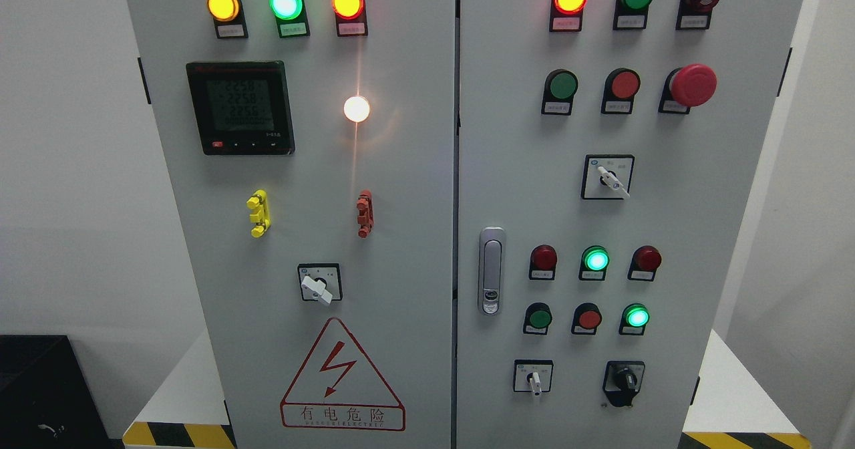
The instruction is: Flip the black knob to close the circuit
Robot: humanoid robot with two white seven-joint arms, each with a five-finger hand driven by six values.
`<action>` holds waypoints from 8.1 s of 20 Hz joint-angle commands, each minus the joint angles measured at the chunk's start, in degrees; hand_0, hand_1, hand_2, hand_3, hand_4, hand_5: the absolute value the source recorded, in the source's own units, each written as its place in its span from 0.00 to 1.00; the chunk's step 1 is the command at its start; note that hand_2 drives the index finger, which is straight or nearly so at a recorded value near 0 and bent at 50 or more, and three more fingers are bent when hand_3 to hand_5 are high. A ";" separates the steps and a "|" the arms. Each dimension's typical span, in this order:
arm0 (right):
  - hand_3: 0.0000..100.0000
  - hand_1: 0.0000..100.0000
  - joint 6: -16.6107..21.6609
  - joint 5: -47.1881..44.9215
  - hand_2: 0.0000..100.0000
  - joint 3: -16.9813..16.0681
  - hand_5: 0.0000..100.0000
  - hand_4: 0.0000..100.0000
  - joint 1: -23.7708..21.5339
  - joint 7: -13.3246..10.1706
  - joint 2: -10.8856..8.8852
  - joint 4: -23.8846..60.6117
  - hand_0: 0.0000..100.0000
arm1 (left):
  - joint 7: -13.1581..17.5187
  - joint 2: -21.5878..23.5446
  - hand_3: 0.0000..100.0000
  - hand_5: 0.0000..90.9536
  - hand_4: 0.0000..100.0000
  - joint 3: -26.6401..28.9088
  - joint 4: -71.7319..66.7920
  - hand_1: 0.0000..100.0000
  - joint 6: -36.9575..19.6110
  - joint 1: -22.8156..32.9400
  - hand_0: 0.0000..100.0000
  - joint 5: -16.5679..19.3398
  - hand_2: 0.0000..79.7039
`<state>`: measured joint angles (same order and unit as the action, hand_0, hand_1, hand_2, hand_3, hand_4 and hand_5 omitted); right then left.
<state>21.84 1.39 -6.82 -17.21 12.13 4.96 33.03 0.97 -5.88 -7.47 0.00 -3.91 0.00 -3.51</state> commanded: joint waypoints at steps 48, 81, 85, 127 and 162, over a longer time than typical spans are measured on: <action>1.00 0.01 -21.39 53.53 0.84 -0.65 0.99 0.90 -1.25 -11.88 1.02 76.65 0.00 | 0.00 -0.01 0.00 0.00 0.00 0.00 1.32 0.56 -0.05 1.23 0.12 0.00 0.00; 1.00 0.00 -40.74 71.56 0.83 6.65 1.00 0.91 19.23 -3.34 1.28 73.32 0.00 | 0.00 0.08 0.00 0.00 0.00 0.00 1.32 0.56 -0.05 1.23 0.12 0.00 0.00; 1.00 0.00 -41.00 71.65 0.83 6.29 1.00 0.91 20.98 -3.43 1.02 71.13 0.00 | 0.00 -0.01 0.00 0.00 0.00 0.00 1.32 0.56 -0.05 1.23 0.12 0.00 0.00; 0.99 0.01 -40.83 71.65 0.82 -0.56 0.98 0.89 30.21 -0.09 -3.64 63.56 0.00 | 0.00 -0.01 0.00 0.00 0.00 0.00 1.32 0.56 -0.05 1.23 0.12 0.00 0.00; 0.99 0.01 -40.47 70.68 0.81 -2.23 0.97 0.89 31.45 -0.27 -4.25 63.21 0.00 | 0.00 0.07 0.00 0.00 0.00 0.00 1.32 0.56 -0.05 1.23 0.12 0.00 0.00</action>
<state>-18.60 72.20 -8.65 13.90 12.10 0.09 96.07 0.97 -5.87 -7.47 0.00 -3.91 0.00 -3.52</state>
